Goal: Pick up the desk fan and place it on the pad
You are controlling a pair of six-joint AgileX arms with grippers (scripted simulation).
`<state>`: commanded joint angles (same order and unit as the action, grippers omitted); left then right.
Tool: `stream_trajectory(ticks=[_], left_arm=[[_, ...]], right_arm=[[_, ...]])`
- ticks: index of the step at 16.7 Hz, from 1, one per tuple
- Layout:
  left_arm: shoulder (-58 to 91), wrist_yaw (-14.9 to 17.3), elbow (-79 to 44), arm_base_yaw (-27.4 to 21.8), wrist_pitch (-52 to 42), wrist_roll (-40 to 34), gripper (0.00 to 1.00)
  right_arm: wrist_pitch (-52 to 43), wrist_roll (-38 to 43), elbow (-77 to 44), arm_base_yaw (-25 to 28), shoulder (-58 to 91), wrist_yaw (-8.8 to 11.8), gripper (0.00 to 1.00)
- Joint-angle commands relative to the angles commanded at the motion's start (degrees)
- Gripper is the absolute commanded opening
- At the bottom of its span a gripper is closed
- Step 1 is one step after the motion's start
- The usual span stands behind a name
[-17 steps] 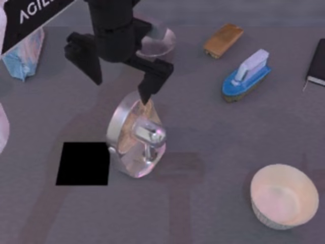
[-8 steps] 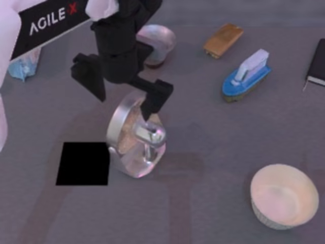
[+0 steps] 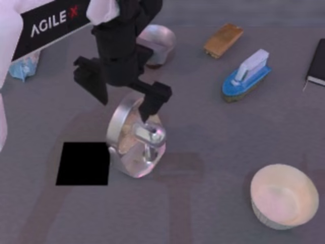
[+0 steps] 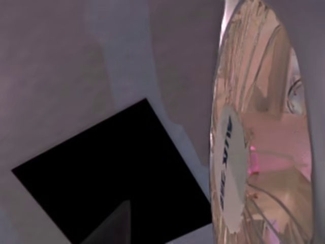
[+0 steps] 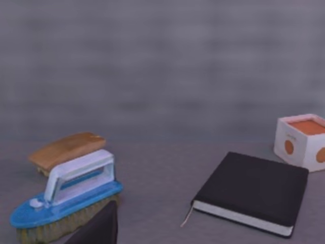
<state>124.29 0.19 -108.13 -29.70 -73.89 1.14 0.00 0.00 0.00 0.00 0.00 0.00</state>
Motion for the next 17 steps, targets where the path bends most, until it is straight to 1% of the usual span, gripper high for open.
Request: stream_trajectory(ticks=[10, 11, 17], left_arm=[[0.00, 0.00, 0.00, 0.00, 0.00, 0.00, 0.02], [0.00, 0.00, 0.00, 0.00, 0.00, 0.00, 0.00], [0.00, 0.00, 0.00, 0.00, 0.00, 0.00, 0.00]], right_arm=[[0.00, 0.00, 0.00, 0.00, 0.00, 0.00, 1.00], [0.00, 0.00, 0.00, 0.00, 0.00, 0.00, 1.00], [0.00, 0.00, 0.00, 0.00, 0.00, 0.00, 1.00]])
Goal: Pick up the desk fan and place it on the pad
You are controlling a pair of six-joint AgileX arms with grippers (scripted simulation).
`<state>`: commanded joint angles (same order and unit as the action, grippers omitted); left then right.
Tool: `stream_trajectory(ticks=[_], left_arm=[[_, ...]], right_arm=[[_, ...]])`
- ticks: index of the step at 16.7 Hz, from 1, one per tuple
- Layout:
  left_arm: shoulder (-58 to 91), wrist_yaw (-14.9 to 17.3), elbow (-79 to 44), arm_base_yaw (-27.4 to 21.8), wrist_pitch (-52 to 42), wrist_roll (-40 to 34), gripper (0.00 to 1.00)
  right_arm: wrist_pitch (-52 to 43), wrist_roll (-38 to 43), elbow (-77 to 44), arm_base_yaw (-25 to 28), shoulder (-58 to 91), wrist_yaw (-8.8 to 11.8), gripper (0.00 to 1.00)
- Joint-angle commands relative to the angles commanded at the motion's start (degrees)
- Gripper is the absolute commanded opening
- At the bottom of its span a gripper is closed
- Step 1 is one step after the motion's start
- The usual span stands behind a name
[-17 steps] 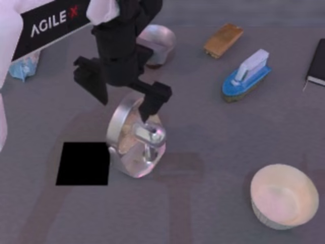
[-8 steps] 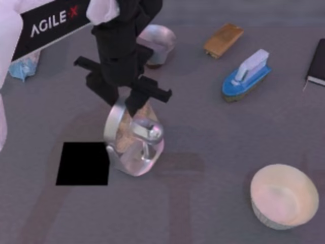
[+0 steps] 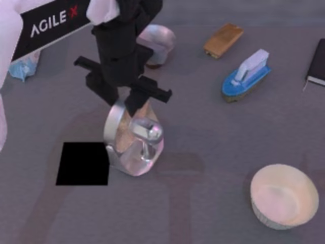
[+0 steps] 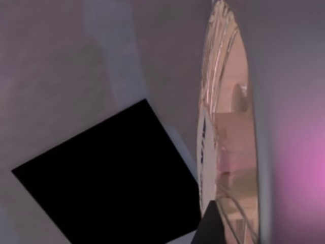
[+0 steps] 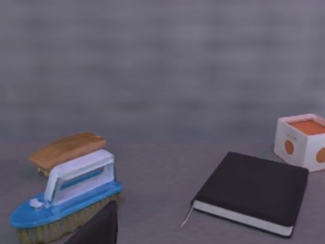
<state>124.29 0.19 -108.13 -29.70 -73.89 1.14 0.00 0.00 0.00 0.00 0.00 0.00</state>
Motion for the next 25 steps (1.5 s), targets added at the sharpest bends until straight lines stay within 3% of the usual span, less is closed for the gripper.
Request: stream_trajectory(ticks=[4, 10, 17, 21, 25], left_arm=[[0.14, -0.05, -1.03, 0.15, -1.01, 0.08, 0.00], [0.84, -0.02, -12.08, 1.07, -11.25, -0.02, 0.00], [0.58, -0.05, -12.11, 0.88, -11.87, -1.73, 0.00], [-0.82, 0.01, -9.62, 1.72, -12.13, -12.64, 0.00], [-3.91, 0.17, -5.67, 3.33, -11.86, -32.76, 0.00]], right_arm=[[0.00, 0.00, 0.00, 0.00, 0.00, 0.00, 1.00], [0.00, 0.00, 0.00, 0.00, 0.00, 0.00, 1.00], [0.00, 0.00, 0.00, 0.00, 0.00, 0.00, 1.00], [0.00, 0.00, 0.00, 0.00, 0.00, 0.00, 1.00], [0.00, 0.00, 0.00, 0.00, 0.00, 0.00, 1.00]])
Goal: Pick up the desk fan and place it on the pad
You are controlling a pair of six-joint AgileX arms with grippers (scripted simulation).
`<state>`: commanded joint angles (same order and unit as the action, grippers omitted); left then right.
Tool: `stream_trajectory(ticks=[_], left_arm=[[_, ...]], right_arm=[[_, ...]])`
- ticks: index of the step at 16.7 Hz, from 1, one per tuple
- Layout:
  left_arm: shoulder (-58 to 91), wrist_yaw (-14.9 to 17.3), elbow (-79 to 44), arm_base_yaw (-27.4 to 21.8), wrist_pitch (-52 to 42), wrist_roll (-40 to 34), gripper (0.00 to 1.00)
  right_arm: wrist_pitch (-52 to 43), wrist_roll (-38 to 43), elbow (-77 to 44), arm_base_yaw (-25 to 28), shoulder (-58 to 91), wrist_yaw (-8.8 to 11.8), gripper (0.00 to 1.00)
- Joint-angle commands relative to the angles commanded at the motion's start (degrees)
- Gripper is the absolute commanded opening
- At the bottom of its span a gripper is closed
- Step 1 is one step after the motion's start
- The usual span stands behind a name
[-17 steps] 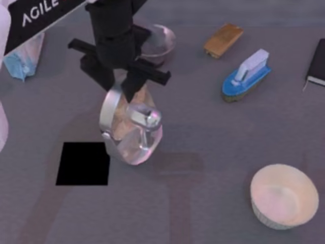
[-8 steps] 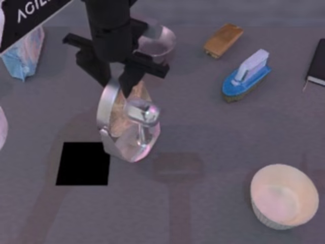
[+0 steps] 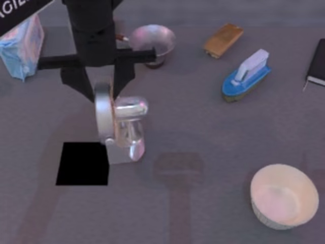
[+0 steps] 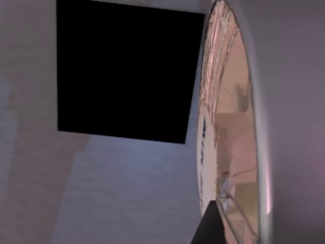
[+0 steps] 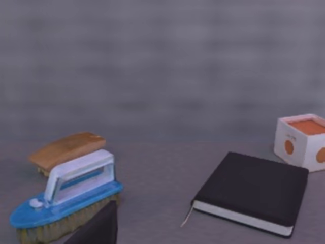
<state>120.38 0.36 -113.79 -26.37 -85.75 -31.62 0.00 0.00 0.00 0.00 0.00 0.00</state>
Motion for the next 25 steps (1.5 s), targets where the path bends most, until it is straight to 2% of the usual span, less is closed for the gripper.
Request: stream_trajectory(ticks=[8, 12, 16, 22, 25], left_arm=[[-9.73, 0.34, 11.46, 4.04, 2.35, -49.88, 0.00], [-14.28, 0.44, 17.20, 5.78, 3.64, -67.89, 0.00], [-16.81, 0.48, 20.67, 6.75, 4.31, -76.36, 0.00], [-16.78, 0.46, 21.01, 6.52, 4.51, -76.80, 0.00], [-16.70, 0.51, 24.35, 6.94, 8.31, -76.88, 0.00]], right_arm=[[0.00, 0.00, 0.00, 0.00, 0.00, 0.00, 1.00], [0.00, 0.00, 0.00, 0.00, 0.00, 0.00, 1.00], [0.00, 0.00, 0.00, 0.00, 0.00, 0.00, 1.00], [0.00, 0.00, 0.00, 0.00, 0.00, 0.00, 1.00], [0.00, 0.00, 0.00, 0.00, 0.00, 0.00, 1.00]])
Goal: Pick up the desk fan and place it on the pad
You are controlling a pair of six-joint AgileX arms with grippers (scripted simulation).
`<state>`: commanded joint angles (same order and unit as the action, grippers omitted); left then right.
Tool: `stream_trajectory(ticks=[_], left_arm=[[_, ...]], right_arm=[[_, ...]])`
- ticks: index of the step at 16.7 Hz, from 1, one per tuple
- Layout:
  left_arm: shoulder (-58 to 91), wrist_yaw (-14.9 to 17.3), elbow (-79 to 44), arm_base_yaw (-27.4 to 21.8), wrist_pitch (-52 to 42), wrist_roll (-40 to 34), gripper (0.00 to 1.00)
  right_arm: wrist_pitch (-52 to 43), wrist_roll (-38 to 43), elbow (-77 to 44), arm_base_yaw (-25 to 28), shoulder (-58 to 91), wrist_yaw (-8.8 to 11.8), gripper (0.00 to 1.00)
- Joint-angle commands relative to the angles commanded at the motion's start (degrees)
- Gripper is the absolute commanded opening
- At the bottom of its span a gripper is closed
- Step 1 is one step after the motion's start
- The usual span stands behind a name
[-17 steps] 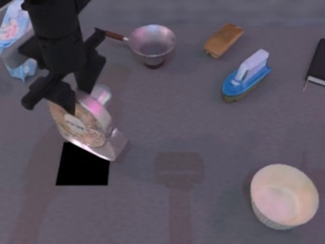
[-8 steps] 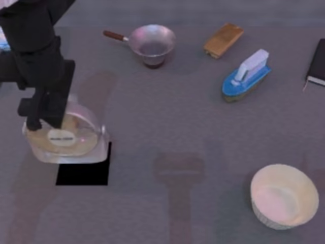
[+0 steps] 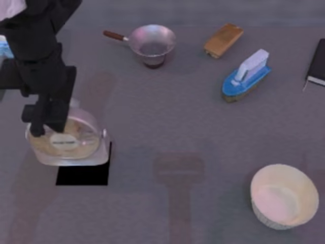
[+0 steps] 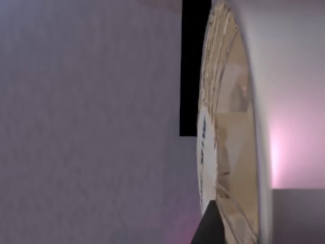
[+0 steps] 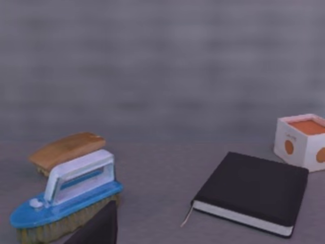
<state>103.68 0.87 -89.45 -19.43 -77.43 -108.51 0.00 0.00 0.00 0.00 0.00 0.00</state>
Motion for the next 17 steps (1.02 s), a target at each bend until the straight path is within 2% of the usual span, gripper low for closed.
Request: stream_trajectory(ticks=[3, 7, 17], left_arm=[[0.34, -0.03, 3.55, 0.11, 3.66, 0.13, 0.00], [0.36, -0.03, 3.68, 0.12, 3.79, 0.13, 0.00], [0.36, -0.03, 3.68, 0.12, 3.79, 0.13, 0.75]], right_arm=[[0.00, 0.00, 0.00, 0.00, 0.00, 0.00, 1.00], [0.00, 0.00, 0.00, 0.00, 0.00, 0.00, 1.00], [0.00, 0.00, 0.00, 0.00, 0.00, 0.00, 1.00]])
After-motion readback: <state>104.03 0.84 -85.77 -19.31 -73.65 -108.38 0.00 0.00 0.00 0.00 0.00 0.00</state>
